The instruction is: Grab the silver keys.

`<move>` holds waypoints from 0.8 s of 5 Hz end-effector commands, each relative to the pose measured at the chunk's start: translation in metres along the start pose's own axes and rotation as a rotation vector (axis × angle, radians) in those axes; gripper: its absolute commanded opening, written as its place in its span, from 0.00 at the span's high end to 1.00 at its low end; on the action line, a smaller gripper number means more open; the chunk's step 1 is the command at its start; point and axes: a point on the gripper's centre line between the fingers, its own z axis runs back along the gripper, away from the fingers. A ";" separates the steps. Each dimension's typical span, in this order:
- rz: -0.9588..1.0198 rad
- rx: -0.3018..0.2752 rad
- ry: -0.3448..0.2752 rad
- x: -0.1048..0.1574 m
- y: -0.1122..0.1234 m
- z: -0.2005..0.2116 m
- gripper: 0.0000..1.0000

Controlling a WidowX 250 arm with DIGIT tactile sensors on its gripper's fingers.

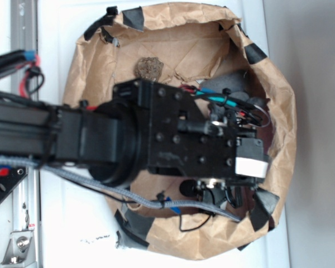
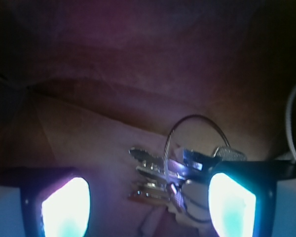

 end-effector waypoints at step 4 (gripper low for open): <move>-0.021 -0.019 0.088 -0.001 0.006 -0.027 0.00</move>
